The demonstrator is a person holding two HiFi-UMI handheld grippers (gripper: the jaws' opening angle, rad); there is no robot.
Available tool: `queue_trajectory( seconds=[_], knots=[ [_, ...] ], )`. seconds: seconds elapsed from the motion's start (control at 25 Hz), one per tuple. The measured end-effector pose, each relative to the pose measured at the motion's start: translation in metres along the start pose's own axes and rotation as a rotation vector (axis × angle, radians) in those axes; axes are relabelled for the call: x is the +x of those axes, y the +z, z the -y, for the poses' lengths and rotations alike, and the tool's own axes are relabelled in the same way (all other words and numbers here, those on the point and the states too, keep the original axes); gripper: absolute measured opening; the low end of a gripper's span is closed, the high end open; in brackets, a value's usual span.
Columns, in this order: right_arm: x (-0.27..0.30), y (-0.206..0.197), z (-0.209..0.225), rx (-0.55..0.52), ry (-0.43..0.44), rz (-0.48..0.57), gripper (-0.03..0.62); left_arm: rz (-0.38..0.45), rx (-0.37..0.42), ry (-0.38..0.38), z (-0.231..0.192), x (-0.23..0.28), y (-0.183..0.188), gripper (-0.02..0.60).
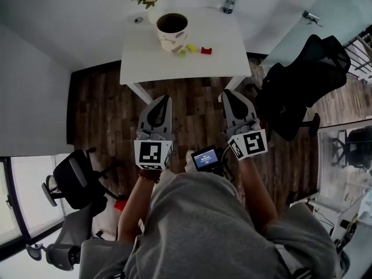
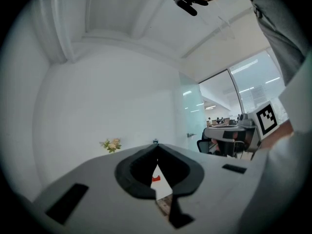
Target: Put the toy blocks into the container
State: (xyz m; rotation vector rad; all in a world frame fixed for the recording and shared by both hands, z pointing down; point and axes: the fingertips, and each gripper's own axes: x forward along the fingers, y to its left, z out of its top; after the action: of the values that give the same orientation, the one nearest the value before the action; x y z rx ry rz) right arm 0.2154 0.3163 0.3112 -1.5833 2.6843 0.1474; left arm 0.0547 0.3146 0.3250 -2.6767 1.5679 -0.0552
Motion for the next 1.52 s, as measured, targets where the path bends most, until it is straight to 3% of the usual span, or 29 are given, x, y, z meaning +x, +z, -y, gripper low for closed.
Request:
queue_trajectory(
  seconds=[0.48,0.76,1.0,1.32,1.52],
  knots=[
    [0.065,-0.035,0.047,-0.011,-0.038,-0.061,0.003,-0.014,-0.020,0.011,-0.051,0.064,-0.020,0.008],
    [0.130,-0.047,0.081,-0.008,-0.160,-0.082,0.003,0.006,-0.028,-0.079,-0.104,0.139,-0.025,0.008],
    [0.181,-0.064,0.103,-0.015,-0.270,-0.171,0.003,0.000,-0.040,-0.171,-0.150,0.192,-0.029,0.008],
    [0.222,-0.099,0.120,-0.015,-0.394,-0.276,0.003,-0.021,-0.071,-0.248,-0.194,0.226,-0.047,0.008],
    [0.237,-0.129,0.134,-0.010,-0.433,-0.337,0.003,-0.058,-0.080,-0.249,-0.214,0.238,-0.067,0.008]
  ],
)
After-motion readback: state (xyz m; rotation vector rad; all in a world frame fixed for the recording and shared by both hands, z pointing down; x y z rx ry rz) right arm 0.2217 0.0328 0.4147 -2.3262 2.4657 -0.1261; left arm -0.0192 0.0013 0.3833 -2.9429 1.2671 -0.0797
